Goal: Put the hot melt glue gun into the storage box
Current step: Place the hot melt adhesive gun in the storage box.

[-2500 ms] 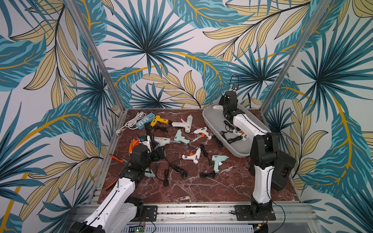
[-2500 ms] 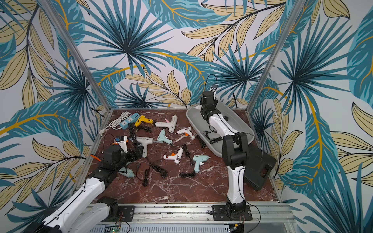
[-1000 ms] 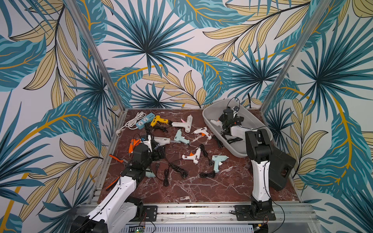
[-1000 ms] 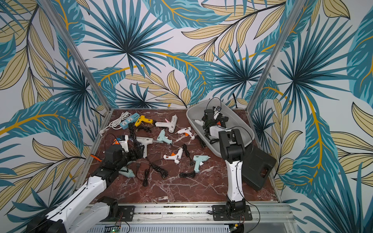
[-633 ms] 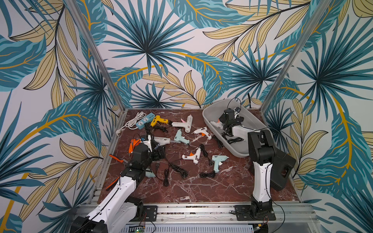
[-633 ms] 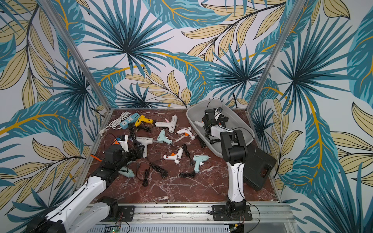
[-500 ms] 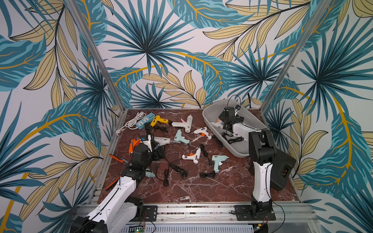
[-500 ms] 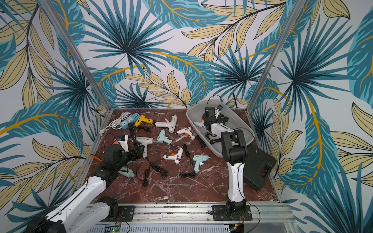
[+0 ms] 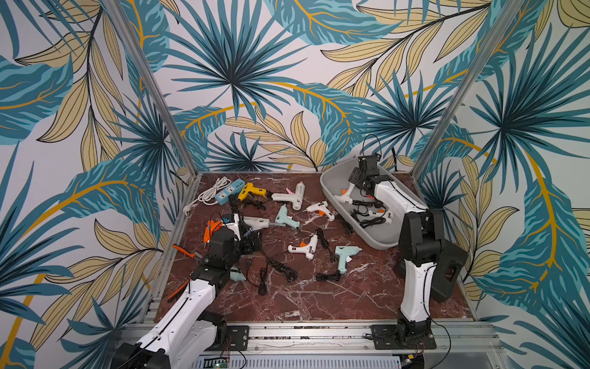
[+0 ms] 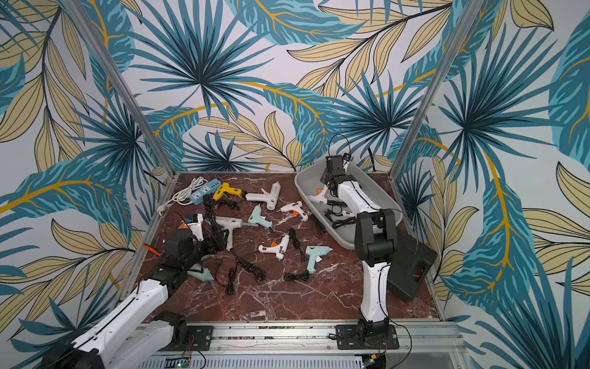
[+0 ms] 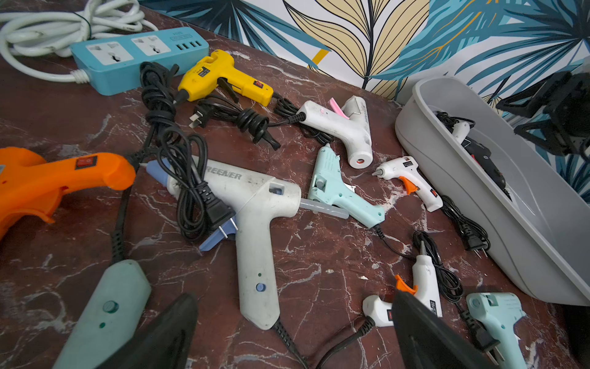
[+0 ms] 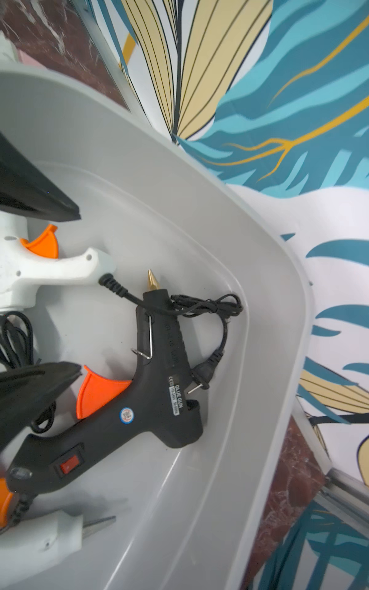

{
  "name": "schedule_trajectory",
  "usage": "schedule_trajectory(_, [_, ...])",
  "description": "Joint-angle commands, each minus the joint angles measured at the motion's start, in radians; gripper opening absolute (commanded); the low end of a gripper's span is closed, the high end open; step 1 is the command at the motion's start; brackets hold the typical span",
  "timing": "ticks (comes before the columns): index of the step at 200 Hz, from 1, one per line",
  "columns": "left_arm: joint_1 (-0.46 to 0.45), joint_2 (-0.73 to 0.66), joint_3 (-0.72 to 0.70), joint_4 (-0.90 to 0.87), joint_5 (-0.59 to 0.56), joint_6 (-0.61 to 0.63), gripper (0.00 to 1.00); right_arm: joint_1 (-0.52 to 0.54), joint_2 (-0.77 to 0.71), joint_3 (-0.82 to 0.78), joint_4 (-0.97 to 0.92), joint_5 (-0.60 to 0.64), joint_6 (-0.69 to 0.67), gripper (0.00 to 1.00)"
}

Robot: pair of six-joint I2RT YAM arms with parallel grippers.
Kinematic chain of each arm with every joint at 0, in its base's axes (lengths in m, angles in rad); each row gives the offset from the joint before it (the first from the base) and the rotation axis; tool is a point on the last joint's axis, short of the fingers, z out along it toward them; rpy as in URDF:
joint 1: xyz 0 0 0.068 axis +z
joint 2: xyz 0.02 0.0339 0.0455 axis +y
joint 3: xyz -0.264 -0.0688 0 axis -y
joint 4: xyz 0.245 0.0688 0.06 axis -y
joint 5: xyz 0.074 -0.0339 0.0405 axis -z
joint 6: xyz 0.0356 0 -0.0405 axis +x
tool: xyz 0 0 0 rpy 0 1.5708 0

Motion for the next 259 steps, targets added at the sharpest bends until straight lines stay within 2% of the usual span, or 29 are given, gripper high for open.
schedule_trajectory(1, [-0.001,-0.020,-0.012,0.025,0.021,-0.010,1.00,-0.002,-0.018,0.040,-0.183,-0.087,-0.066,0.70])
schedule_trajectory(51, [-0.001,-0.043,-0.022,0.015,0.019,-0.016,1.00,-0.006,0.129,0.239,-0.347,-0.101,-0.099,0.39])
schedule_trajectory(73, [-0.002,-0.051,-0.029,0.009,0.008,-0.018,1.00,-0.009,0.207,0.313,-0.382,-0.108,-0.090,0.34])
schedule_trajectory(116, [-0.002,-0.050,-0.029,0.004,-0.007,-0.013,1.00,-0.018,0.312,0.379,-0.399,-0.122,-0.059,0.34])
schedule_trajectory(159, [-0.001,-0.037,-0.034,0.016,-0.014,-0.015,1.00,-0.039,0.404,0.454,-0.408,-0.200,-0.042,0.33])
schedule_trajectory(180, [-0.001,-0.032,-0.037,0.016,-0.018,-0.016,1.00,-0.043,0.419,0.485,-0.426,-0.211,-0.046,0.34])
schedule_trajectory(193, [-0.001,-0.030,-0.039,0.018,-0.012,-0.008,1.00,-0.043,0.403,0.484,-0.435,-0.209,-0.053,0.38])
schedule_trajectory(208, [-0.002,-0.021,-0.034,0.023,0.038,0.039,1.00,-0.043,0.365,0.468,-0.443,-0.211,-0.064,0.43])
schedule_trajectory(238, [-0.005,0.043,0.010,0.051,0.243,0.183,0.99,-0.042,0.255,0.397,-0.443,-0.224,-0.088,0.55])
schedule_trajectory(259, [-0.011,0.108,0.068,0.038,0.327,0.257,0.95,-0.040,0.165,0.330,-0.442,-0.242,-0.100,0.63])
